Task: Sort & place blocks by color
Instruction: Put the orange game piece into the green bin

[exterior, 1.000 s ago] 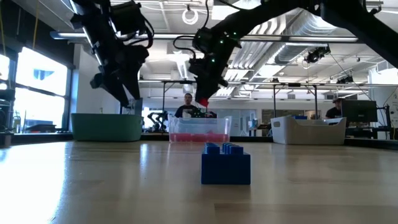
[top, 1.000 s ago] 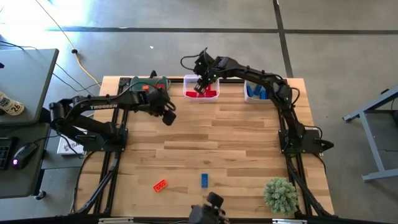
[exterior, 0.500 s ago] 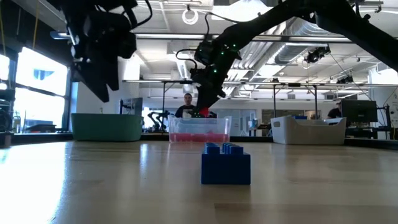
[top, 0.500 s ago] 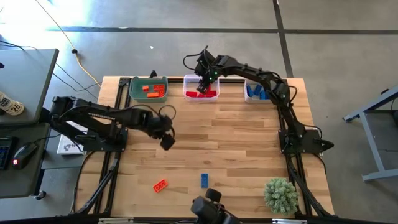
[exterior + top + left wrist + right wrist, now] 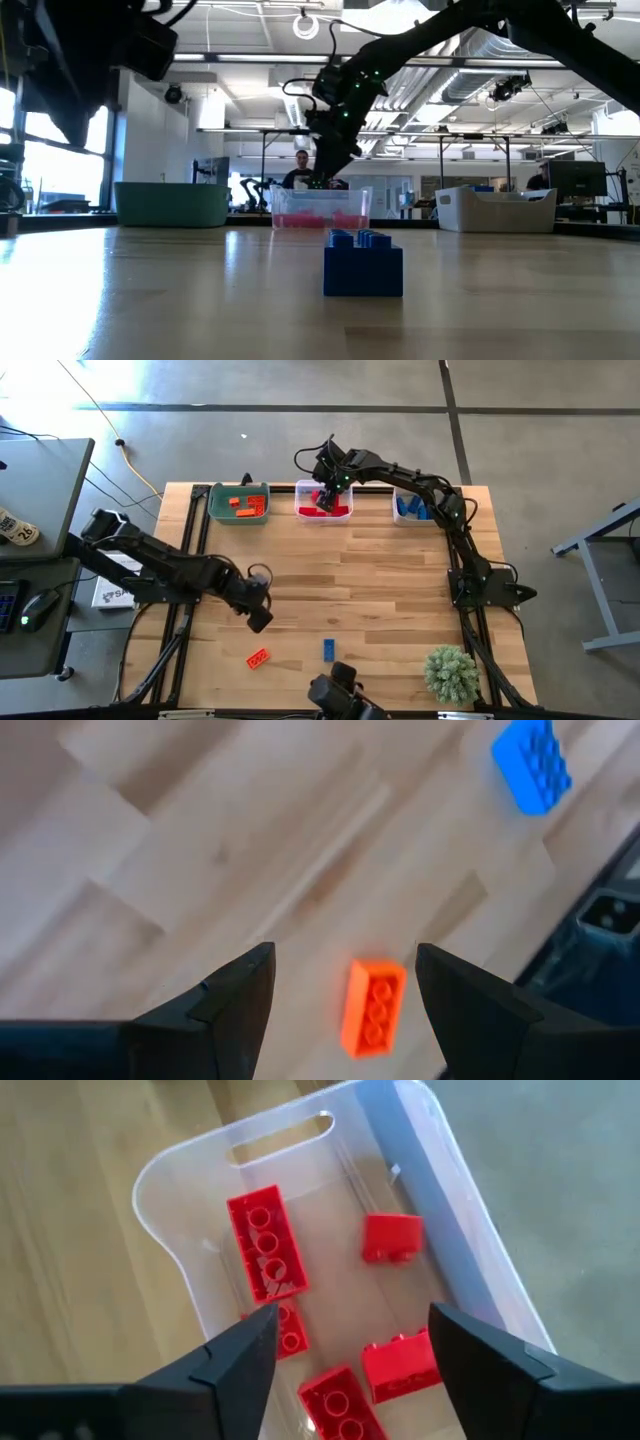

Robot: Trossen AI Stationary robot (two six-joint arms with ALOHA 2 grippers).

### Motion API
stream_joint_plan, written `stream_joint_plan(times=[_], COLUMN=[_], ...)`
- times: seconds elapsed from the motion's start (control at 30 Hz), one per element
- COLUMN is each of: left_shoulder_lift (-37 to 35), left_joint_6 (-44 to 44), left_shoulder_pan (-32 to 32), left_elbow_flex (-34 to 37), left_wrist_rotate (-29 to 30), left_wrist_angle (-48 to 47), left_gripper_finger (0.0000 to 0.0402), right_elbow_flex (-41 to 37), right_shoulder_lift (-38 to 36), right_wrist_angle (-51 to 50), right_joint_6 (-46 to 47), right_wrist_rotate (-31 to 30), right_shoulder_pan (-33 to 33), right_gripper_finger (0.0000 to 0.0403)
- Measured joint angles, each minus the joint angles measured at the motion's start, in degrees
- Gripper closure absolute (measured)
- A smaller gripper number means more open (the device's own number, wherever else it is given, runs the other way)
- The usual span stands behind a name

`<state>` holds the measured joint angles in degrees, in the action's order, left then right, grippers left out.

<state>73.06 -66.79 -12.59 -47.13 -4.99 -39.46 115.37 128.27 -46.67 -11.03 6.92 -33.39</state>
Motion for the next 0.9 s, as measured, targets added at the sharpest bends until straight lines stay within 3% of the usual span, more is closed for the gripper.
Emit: stream_joint_plan(times=[0.33,0.67,0.9], left_shoulder_lift=[0.0,0.0,0.0], left_joint_6=[-6.0,-12.4,-18.3], left_shoulder_pan=[-9.0,-16.8,-20.8], left_elbow_flex=[0.0,0.0,0.0], left_wrist_rotate=[-0.3,2.9,7.5], left_wrist_angle=[0.2,0.6,9.8], left_gripper_finger=[0.0172,0.0172,0.0172], right_elbow_flex=[0.0,0.5,5.7], right_shoulder_lift=[0.0,-0.2,-0.2], right_wrist_angle=[-4.5,-5.5,-7.9], right_joint_6=[4.7,12.8,16.2], right_wrist_rotate=[0.0,0.4,-0.9], right_shoulder_pan=[0.0,1.6,5.0], right_gripper_finger=[0.0155,0.0155,0.0155])
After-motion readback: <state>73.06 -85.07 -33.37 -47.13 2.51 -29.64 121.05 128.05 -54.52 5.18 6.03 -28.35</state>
